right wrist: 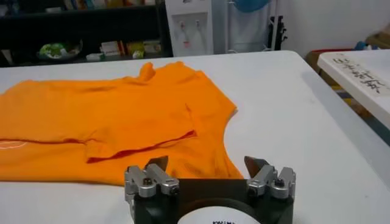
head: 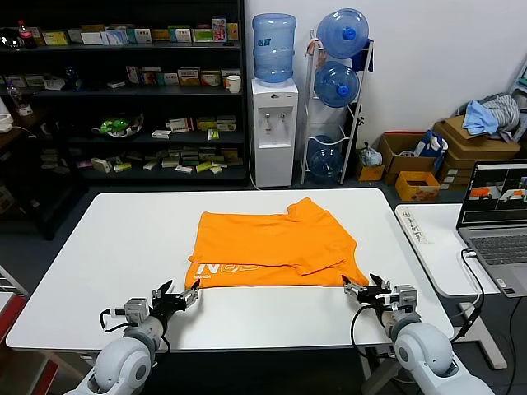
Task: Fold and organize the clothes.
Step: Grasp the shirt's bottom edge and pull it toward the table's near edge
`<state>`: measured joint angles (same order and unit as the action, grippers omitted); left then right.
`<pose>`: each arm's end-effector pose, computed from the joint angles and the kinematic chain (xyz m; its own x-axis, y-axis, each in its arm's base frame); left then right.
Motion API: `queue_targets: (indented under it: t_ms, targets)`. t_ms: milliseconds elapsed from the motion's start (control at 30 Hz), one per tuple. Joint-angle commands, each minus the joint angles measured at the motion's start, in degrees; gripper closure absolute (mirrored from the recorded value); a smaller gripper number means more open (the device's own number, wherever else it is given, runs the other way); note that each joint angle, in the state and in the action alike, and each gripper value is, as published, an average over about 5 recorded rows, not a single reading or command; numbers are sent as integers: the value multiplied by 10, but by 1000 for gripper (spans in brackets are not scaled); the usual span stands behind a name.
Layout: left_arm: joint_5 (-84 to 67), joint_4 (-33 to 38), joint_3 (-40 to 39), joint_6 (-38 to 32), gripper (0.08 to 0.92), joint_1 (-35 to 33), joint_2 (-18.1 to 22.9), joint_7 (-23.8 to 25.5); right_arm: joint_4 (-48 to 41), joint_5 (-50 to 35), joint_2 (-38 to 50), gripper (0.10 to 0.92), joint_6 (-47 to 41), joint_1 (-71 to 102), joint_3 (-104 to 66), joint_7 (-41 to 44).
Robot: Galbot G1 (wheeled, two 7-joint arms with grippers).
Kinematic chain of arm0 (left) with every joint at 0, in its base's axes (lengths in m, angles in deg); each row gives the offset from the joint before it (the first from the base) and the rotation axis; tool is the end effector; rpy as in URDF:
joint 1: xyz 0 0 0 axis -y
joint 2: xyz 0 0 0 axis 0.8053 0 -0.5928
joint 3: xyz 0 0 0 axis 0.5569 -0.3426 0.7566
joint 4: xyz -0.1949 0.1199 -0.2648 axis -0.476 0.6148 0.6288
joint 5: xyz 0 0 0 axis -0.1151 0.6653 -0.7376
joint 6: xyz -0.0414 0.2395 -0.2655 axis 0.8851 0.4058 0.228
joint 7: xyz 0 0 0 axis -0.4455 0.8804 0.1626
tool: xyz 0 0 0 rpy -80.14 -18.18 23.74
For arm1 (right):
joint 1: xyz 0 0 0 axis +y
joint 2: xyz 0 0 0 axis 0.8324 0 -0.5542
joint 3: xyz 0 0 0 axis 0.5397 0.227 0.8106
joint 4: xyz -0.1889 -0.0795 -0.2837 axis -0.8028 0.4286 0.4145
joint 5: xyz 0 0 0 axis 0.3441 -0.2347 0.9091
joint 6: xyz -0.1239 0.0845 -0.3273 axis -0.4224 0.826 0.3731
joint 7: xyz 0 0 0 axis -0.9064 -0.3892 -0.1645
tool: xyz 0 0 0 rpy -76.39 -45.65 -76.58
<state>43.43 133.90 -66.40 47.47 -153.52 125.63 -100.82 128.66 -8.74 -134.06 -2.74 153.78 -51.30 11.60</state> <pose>0.2821 0.0685 -0.3389 -0.8719 0.1360 0.4704 0.0739 0.9862 -0.1480 0.3068 -0.0938 -0.3310 -0.8376 -0.1403 0.5280 -0.1036 0.9897 0.0988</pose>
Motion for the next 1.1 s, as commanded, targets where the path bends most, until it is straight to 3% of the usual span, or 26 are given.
queue_targets:
  t_ms: [33,233,700,900,1100]
  targets:
    - [-1,-11,-5,1,178,6,4,2,-5,-6,-2,325,-4,-7,8,2]
    - [0,-26,-11,2,293,17,7,2,-2,-4,-1,499,1,-4,7,1]
    - [-1,-28,-16,1,700,20,8,-1,4,-3,1,874,13,4,3,-3]
    - [-9,-10,-16,1,870,17,7,-3,10,-7,2,901,19,10,-2,-7]
    - [-23,35,1,1,909,-3,-16,-13,53,-31,22,901,28,43,-22,-18]
